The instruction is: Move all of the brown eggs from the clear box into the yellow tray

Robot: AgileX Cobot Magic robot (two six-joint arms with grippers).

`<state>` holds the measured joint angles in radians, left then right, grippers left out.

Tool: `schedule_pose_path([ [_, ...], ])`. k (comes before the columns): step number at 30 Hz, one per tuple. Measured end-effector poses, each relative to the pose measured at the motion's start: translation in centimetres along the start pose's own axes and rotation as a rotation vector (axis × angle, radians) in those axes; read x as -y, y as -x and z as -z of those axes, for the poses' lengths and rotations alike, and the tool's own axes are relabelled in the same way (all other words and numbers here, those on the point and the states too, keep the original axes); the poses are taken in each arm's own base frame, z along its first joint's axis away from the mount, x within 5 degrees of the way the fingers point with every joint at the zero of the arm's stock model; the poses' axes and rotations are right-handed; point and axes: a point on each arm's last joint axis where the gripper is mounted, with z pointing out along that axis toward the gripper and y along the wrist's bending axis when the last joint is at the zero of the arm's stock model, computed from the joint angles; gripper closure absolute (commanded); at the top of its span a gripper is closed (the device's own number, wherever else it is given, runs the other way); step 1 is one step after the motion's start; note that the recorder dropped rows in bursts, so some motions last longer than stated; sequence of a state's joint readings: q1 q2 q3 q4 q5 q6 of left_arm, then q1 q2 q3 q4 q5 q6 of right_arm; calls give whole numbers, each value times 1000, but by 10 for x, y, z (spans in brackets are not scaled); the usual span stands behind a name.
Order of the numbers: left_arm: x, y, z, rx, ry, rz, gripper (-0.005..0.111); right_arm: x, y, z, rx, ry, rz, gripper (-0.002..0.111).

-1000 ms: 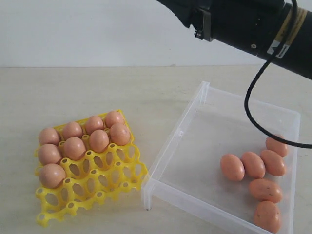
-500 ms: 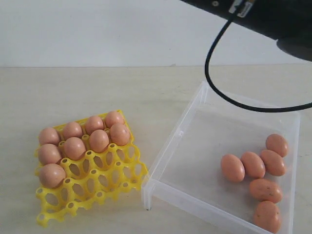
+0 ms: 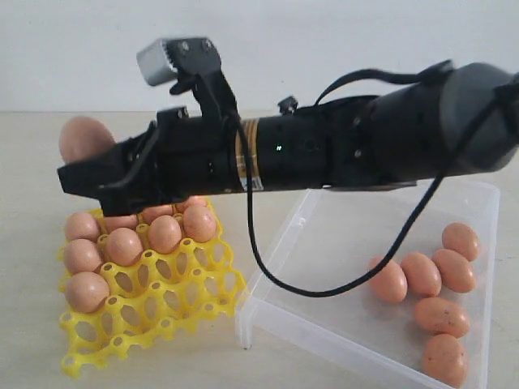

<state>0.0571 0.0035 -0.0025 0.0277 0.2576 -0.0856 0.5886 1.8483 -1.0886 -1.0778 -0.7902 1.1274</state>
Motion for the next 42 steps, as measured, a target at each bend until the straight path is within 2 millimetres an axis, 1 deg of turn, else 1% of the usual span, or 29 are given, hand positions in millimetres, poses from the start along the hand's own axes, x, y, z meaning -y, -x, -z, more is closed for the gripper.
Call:
schedule_pose_path([
  [4, 0, 0, 0, 0, 0, 0, 103, 19, -26, -16, -54, -16, -87, 108],
  [7, 0, 0, 0, 0, 0, 0, 103, 28, -44, -23, -94, -17, -142, 108],
  [10, 0, 0, 0, 0, 0, 0, 103, 29, -60, -30, -141, -5, -160, 108],
  [14, 0, 0, 0, 0, 0, 0, 103, 23, -81, -41, -215, 5, -177, 108],
  [18, 0, 0, 0, 0, 0, 0, 103, 21, -98, -49, -285, -40, -177, 108],
  [26, 0, 0, 0, 0, 0, 0, 103, 32, -100, -49, -309, -168, -185, 108],
  [32, 0, 0, 0, 0, 0, 0, 103, 34, -100, -49, -314, -190, -189, 108],
  [33, 0, 0, 0, 0, 0, 0, 103, 34, -101, -49, -315, -191, -190, 106],
  [35, 0, 0, 0, 0, 0, 0, 103, 35, -103, -49, -318, -196, -194, 98],
  [38, 0, 0, 0, 0, 0, 0, 103, 35, -103, -50, -319, -198, -195, 80],
  [39, 0, 0, 0, 0, 0, 0, 103, 35, -103, -50, -318, -199, -196, 72],
  [42, 0, 0, 0, 0, 0, 0, 103, 35, -103, -50, -318, -199, -196, 59],
])
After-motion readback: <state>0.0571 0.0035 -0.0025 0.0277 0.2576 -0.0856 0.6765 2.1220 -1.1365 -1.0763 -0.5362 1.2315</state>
